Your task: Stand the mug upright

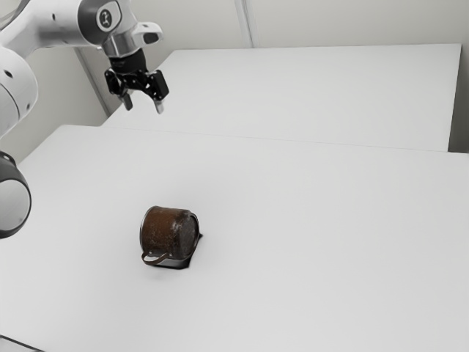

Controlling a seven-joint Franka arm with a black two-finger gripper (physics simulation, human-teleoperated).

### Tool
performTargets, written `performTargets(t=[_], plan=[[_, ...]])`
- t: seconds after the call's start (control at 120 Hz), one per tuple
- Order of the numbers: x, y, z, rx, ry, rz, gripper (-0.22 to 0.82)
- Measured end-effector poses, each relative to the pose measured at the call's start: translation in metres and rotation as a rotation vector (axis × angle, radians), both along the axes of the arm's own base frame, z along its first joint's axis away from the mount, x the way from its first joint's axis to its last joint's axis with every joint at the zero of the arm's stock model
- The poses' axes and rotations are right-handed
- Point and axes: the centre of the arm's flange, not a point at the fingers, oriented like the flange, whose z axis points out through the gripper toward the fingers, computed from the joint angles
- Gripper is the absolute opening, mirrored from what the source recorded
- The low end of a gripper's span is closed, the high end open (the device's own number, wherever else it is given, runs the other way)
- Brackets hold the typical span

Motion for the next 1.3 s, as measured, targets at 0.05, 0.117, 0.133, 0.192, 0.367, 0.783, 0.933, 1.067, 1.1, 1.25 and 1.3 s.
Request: performTargets(t=[0.05, 0.117, 0.133, 0.192, 0.367, 0.783, 0.933, 1.067, 1.1, 1.25, 1.3], plan=[[0.0, 0.001, 0.001, -0.002, -0.003, -0.004, 0.6], [0.0, 0.004, 0.002, -0.012, -0.006, -0.004, 0.6], [0.0, 0.005, 0.002, -0.014, -0.006, -0.004, 0.6], [-0.001, 0.005, 0.002, -0.019, -0.008, -0.007, 0.6], [-0.027, 0.013, -0.006, -0.052, 0.011, -0.002, 0.6], [-0.149, 0.063, -0.093, -0.375, 0.01, 0.155, 0.6], [-0.176, 0.073, -0.121, -0.507, -0.026, 0.181, 0.6], [-0.187, 0.077, -0.138, -0.586, -0.044, 0.154, 0.6], [-0.189, 0.076, -0.142, -0.598, -0.043, 0.137, 0.6], [-0.192, 0.072, -0.173, -0.644, -0.014, 0.081, 0.6], [-0.19, 0.072, -0.185, -0.654, -0.003, 0.068, 0.6]])
